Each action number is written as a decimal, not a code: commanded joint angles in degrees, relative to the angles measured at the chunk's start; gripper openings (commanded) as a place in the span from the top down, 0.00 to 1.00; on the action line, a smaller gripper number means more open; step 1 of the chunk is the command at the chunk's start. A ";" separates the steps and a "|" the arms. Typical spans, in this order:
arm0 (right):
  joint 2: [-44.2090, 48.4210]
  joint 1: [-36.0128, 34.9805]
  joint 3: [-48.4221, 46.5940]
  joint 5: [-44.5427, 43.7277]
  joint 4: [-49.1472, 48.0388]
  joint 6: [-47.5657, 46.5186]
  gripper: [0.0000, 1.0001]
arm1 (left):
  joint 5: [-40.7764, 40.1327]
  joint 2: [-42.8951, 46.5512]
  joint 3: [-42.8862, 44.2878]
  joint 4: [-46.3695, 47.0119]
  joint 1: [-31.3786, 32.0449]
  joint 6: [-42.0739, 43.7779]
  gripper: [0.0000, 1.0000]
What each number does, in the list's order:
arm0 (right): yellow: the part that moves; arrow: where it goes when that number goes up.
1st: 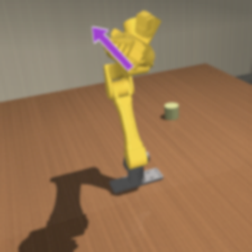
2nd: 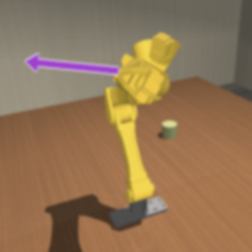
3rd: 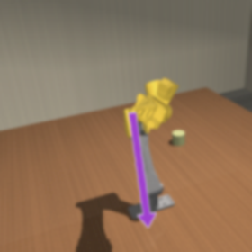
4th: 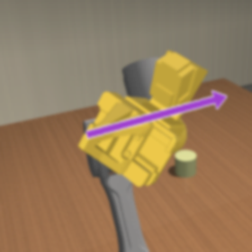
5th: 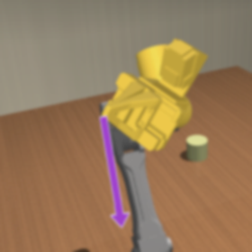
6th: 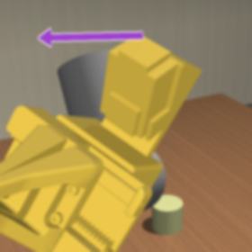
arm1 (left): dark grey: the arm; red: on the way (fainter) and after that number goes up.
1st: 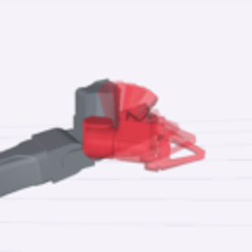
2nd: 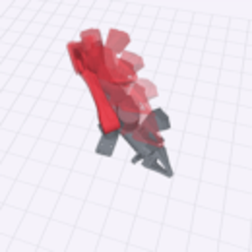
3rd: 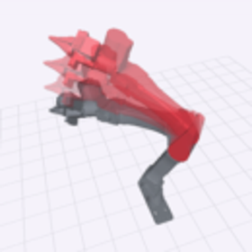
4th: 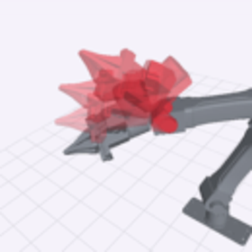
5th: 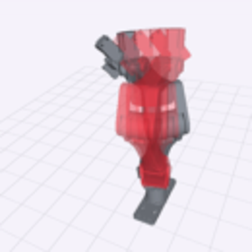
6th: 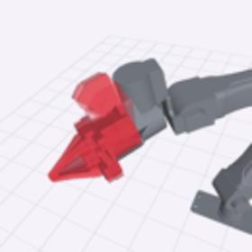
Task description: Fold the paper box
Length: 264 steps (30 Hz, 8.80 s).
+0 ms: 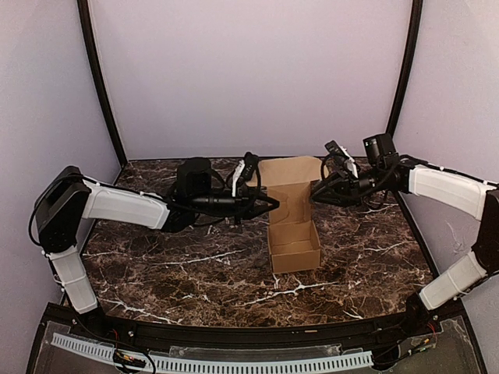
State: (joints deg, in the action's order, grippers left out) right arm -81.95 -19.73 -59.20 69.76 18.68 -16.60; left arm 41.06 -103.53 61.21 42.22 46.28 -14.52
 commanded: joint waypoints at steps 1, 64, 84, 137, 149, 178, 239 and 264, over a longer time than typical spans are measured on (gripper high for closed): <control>3.44 3.29 -5.61 -1.22 11.60 -8.33 0.69 | -1.49 5.12 -2.37 -2.59 0.21 3.26 0.99; -0.92 5.66 -18.30 -15.94 13.44 0.87 0.57 | -26.90 10.24 0.28 -23.32 3.81 15.51 0.99; -4.87 4.57 -14.32 5.16 6.94 4.25 0.50 | -13.91 11.70 -1.87 -17.91 3.36 14.81 0.99; -2.10 9.28 -8.54 4.51 3.19 8.65 0.59 | -5.85 11.61 -2.68 -12.37 3.73 9.88 0.99; -0.65 3.13 -7.87 9.64 3.74 7.31 0.54 | -6.68 10.25 -1.73 -12.82 3.79 8.61 0.99; -4.93 -1.64 -6.80 14.18 -5.93 16.59 0.89 | -5.33 7.92 1.20 -15.60 4.67 9.22 0.99; 0.46 -3.38 -4.01 -0.71 3.44 2.48 1.00 | -1.11 13.05 -4.99 -8.51 -1.85 -0.01 0.72; 4.93 -3.57 -0.03 -12.37 -6.79 11.57 1.00 | -56.60 5.44 9.18 -21.67 10.34 -19.60 0.99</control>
State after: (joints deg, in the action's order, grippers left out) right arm -77.87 -22.35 -59.96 57.78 14.83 -6.68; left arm -4.69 -95.70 66.06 22.04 55.46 -28.42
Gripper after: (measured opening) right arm 0.012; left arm 0.013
